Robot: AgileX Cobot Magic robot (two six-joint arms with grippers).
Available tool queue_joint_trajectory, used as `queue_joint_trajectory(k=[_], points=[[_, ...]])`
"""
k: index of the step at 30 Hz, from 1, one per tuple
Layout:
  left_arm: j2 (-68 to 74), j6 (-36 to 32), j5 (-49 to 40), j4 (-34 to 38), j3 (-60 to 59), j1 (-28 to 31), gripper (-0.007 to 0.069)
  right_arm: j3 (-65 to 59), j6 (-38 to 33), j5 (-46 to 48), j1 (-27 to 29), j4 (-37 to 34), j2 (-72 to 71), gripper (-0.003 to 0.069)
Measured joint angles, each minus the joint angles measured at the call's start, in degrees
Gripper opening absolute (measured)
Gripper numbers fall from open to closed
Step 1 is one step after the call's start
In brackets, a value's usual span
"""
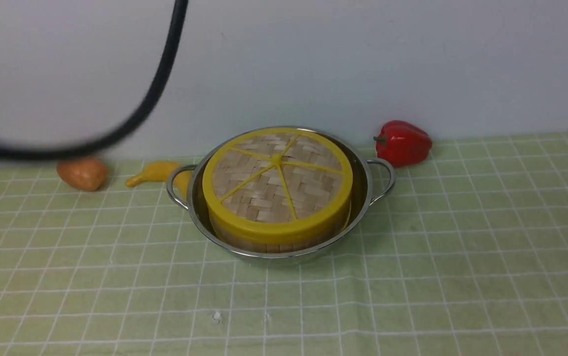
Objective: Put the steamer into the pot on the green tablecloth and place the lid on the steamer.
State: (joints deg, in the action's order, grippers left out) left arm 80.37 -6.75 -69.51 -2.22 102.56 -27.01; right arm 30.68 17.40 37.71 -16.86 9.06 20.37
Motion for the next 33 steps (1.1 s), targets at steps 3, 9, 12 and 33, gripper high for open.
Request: queue_joint_trajectory(k=[3,9,12,33], points=[[-6.63,-0.12,6.51,1.14,-15.36,0.0,-0.0023,-1.93,0.16,-0.19,0.0,0.06,-0.38,-0.0015],[-21.38,-0.36,24.68,6.4,-45.14,0.0,-0.0023,-3.64,0.2,-0.36,0.0,0.06,-0.38,-0.001],[-27.79,-0.37,31.78,8.32,-55.08,0.0,-0.0023,-3.74,0.2,-0.86,0.0,0.06,-0.38,-0.0006],[-43.47,-2.49,36.19,6.68,-64.59,4.18,0.0,-3.74,0.2,-1.31,0.0,0.01,-0.38,0.0056]])
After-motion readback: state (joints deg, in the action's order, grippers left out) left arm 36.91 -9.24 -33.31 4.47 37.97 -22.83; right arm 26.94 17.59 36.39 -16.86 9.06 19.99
